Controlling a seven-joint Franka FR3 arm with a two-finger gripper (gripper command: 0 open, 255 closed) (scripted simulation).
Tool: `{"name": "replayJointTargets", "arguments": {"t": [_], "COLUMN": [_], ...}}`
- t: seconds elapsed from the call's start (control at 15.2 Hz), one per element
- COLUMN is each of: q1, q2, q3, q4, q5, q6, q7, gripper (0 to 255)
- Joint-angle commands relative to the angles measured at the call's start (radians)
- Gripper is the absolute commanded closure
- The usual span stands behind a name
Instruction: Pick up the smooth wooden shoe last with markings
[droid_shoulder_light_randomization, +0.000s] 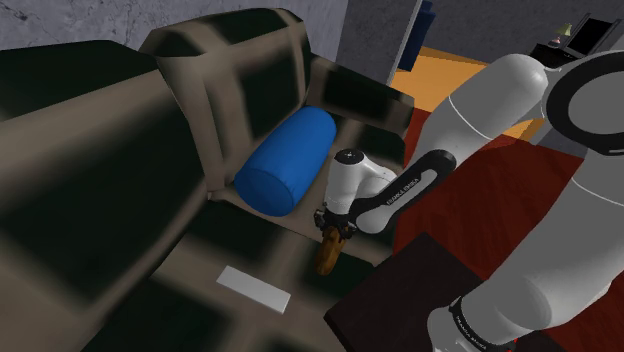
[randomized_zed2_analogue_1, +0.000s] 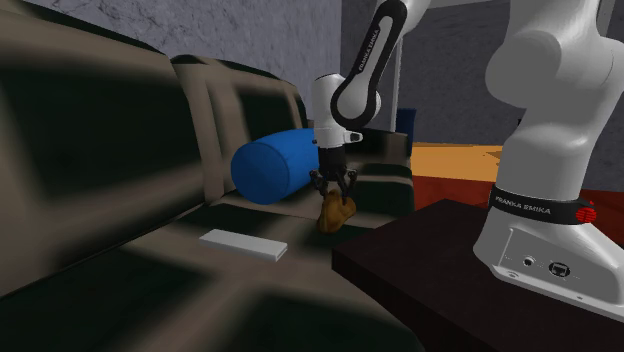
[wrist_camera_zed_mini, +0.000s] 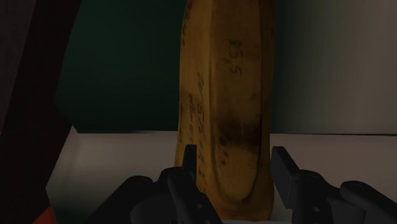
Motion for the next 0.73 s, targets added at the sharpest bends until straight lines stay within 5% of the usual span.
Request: {"name": "replayJointTargets", "arguments": {"t": [0.0,0.33,0.66], "q1": [0.001,-0.001,-0.035], "q2": [0.002,0.003,-0.083], "q3": [0.000,-0.002,0.054], "q4": [0.000,0.001,-0.013], "q5": [0.000,-0.001,0.109], "q6": [0.001,0.002,-0.054], "q7": [0.001,-0.001,-0.084], "gripper": [255,255,255]}}
